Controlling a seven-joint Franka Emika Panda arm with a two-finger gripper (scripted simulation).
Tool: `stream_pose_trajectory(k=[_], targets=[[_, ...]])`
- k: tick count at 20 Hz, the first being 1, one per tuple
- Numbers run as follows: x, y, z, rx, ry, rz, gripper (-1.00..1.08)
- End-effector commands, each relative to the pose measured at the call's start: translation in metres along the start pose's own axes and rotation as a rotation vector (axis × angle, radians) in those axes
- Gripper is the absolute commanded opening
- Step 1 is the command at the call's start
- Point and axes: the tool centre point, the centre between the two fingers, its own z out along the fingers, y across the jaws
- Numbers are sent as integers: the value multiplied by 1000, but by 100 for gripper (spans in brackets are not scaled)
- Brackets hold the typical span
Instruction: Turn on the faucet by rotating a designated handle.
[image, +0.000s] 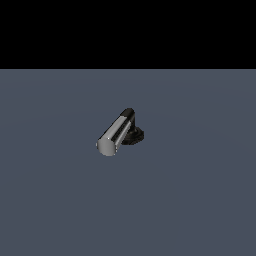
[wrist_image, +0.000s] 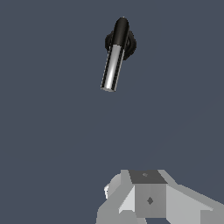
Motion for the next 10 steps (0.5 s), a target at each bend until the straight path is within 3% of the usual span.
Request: stream_pose_trajectory(k=[1,10], targets=[[6,-4,16,-2,0,6,-100],[32,-23,87,-8,-1,32,-100]])
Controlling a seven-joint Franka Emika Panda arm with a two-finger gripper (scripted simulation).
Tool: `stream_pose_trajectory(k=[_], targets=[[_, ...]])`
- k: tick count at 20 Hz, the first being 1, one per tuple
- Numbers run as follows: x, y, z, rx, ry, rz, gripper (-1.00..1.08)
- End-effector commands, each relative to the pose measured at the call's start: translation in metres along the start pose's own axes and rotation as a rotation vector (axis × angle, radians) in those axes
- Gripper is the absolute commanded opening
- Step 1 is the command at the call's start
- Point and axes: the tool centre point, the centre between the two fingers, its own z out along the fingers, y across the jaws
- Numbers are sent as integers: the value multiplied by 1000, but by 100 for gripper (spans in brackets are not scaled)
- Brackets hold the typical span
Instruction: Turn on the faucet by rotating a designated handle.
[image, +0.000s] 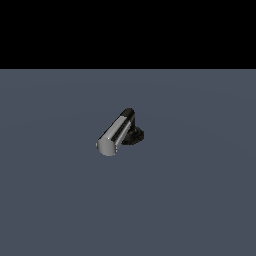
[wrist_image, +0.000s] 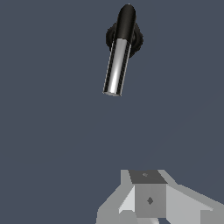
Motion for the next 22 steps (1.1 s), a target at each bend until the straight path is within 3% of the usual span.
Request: stream_pose_trajectory(k=[1,22], targets=[[7,-5,20,-2,0,8,-100],[71,-46,176,-14,-1,62,-100]])
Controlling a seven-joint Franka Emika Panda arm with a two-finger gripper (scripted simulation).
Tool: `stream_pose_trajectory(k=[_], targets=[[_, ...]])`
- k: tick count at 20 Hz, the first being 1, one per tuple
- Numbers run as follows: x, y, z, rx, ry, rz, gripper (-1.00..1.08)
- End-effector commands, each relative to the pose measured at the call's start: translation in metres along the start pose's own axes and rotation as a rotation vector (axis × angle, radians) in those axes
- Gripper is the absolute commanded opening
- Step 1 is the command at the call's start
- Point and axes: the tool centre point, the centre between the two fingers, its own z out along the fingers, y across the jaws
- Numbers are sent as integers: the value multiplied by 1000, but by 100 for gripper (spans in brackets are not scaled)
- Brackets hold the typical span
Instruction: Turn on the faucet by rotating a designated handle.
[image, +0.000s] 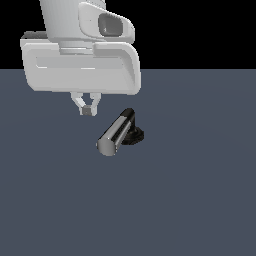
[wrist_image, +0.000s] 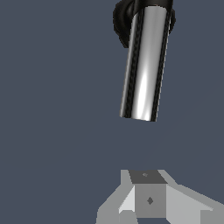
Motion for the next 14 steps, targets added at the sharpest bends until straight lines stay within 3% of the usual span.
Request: stream_pose_trajectory(k=[1,14], targets=[[7,-5,17,0,1,6,-100],[41,-25,90,-9,0,33,-100]])
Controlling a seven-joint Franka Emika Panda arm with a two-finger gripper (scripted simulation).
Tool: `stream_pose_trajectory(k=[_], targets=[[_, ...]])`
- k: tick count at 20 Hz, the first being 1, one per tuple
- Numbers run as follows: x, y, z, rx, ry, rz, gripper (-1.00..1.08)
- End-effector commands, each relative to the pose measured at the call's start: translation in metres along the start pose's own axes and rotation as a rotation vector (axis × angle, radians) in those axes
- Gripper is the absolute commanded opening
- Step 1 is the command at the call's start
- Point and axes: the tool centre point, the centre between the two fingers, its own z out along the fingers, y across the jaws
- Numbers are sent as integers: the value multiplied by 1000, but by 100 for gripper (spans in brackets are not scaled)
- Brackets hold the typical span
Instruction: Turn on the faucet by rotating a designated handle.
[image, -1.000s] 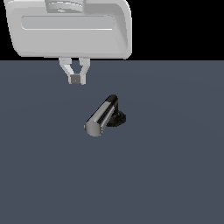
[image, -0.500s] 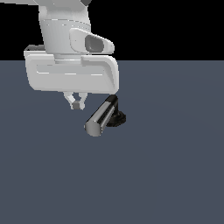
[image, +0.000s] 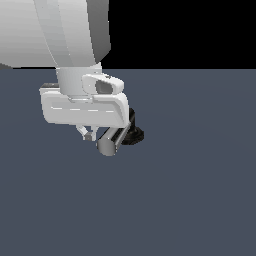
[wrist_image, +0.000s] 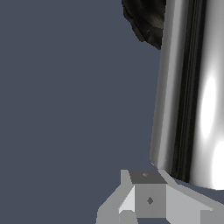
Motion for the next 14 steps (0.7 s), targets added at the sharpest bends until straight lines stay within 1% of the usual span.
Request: stream_pose_trajectory(k=[1,8,14], targets=[[5,-3,10,-2,1,4,-100],[14,-7,27,-6,1,11,-100],[16,-8,29,-7,2,12,-100]])
